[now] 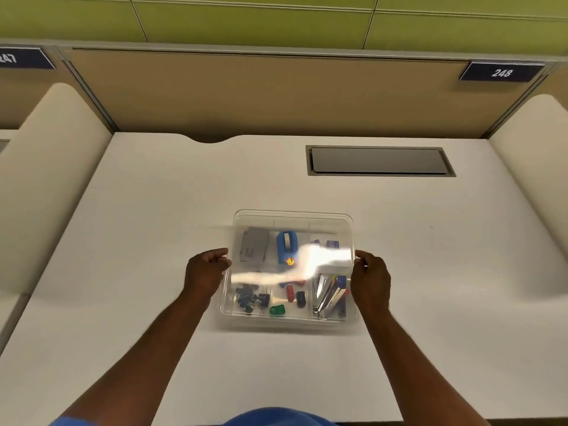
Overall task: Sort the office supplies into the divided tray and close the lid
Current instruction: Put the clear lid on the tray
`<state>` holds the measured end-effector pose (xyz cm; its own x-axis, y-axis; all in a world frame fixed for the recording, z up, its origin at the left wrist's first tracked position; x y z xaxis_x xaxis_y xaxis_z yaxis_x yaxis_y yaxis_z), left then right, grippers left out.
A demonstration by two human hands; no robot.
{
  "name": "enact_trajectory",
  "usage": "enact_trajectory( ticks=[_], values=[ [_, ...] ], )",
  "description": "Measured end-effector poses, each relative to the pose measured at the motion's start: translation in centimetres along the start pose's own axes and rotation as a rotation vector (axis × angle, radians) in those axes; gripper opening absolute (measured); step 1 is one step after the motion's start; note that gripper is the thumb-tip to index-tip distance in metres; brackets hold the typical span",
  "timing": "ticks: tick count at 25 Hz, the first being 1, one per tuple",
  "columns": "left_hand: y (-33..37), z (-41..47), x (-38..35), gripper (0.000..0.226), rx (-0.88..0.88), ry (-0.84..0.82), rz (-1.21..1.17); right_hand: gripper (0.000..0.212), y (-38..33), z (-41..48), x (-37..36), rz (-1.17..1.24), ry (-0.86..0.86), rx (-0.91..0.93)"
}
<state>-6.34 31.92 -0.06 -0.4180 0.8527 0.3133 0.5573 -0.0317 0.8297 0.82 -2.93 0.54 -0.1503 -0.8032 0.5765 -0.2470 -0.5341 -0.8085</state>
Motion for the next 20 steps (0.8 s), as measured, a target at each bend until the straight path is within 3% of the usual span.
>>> enact_trajectory(
  ticks=[20],
  values=[
    [-1.4,0.7,0.3,0.027,0.008,-0.058,0.074,0.030,0.7,-0.4,-0.7,-0.075,0.025,0.018]
  ],
)
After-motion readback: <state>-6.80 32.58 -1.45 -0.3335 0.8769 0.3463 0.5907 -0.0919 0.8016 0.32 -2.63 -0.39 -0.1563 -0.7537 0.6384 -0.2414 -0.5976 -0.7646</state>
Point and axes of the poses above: each hand's wrist, its own z-axis towards the middle knuckle, its own x-axis out of the back of the hand, y = z × x, the point moved 3 cm from there along z, towards the middle knuckle, and after that the axes turned 7 degrees about z, right-handed, at the moved point
